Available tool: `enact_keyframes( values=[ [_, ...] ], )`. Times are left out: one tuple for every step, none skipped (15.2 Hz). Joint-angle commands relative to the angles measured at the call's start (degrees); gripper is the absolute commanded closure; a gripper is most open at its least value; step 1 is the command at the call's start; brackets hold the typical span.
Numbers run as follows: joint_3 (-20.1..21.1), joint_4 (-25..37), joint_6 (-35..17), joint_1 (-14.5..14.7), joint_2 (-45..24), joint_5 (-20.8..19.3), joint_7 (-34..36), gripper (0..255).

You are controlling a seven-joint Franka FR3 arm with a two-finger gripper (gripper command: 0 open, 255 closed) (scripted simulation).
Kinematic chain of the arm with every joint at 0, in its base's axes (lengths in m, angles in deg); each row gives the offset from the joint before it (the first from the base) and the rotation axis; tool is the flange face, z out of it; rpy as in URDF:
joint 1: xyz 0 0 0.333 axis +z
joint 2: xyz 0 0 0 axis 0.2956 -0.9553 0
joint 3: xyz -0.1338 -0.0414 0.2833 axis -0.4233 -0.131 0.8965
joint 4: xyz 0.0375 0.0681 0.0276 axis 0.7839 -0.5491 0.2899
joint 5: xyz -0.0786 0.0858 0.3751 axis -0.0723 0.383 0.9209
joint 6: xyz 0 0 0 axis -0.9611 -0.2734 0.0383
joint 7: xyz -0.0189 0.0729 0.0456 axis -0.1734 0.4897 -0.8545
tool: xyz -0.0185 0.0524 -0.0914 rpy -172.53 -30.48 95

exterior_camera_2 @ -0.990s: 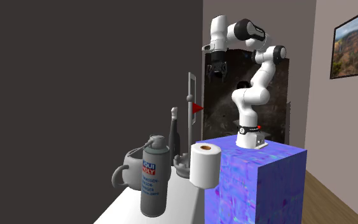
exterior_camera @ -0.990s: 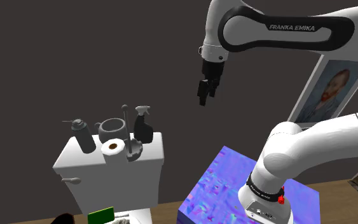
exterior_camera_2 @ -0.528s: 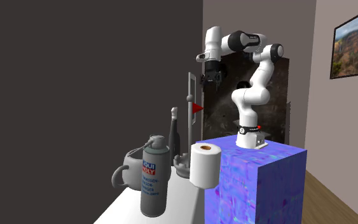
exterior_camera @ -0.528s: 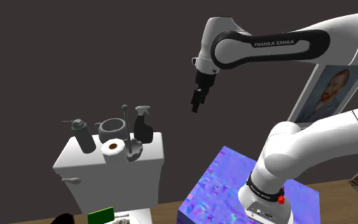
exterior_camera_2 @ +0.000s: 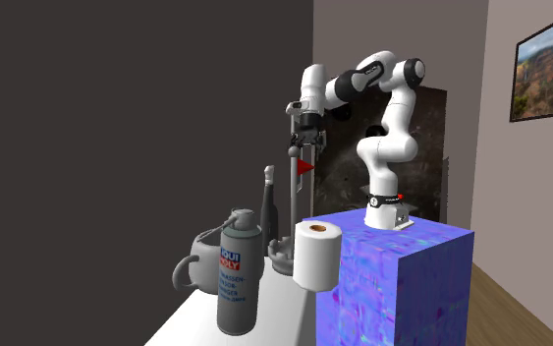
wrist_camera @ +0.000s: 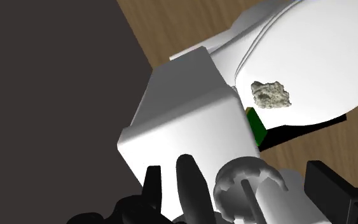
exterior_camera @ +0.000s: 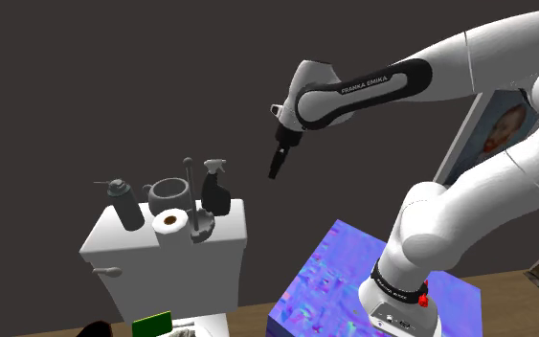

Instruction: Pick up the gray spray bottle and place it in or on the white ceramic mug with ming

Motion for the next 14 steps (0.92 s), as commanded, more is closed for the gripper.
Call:
enact_keyframes(
  values=[
    [-2.0,0.57,-5.78,2.21,-4.5,2.29,-4.91,0],
    [-3.13,0.95,-8.28,3.44,-6.66,3.78,-7.63,0],
    [-4.32,1.46,-10.63,4.8,-8.88,5.55,-10.54,0],
    [-5.57,2.13,-12.82,6.29,-11.13,7.61,-13.68,0],
    [-6.82,2.93,-14.83,7.87,-13.43,10.04,-17.07,0],
    [-8.14,3.89,-16.62,9.58,-15.75,12.82,-20.72,0],
    [-9.41,5.01,-18.16,11.3,-18.1,16.0,-24.66,0],
    [-10.63,6.3,-19.43,13.02,-20.48,19.57,-28.88,0],
    [-11.54,7.75,-20.38,14.45,-22.9,23.53,-33.38,0],
    [-12.3,9.35,-21.01,15.74,-25.34,27.71,-38.02,0],
    [-12.86,11.1,-21.34,16.79,-27.77,31.99,-42.7,0],
    [-12.98,12.97,-21.37,17.36,-30.2,36.22,-47.32,0],
    [-12.73,14.93,-21.19,17.51,-32.59,40.25,-51.74,0],
    [-12.29,16.95,-20.84,17.42,-34.91,43.99,-55.9,0]
  ],
)
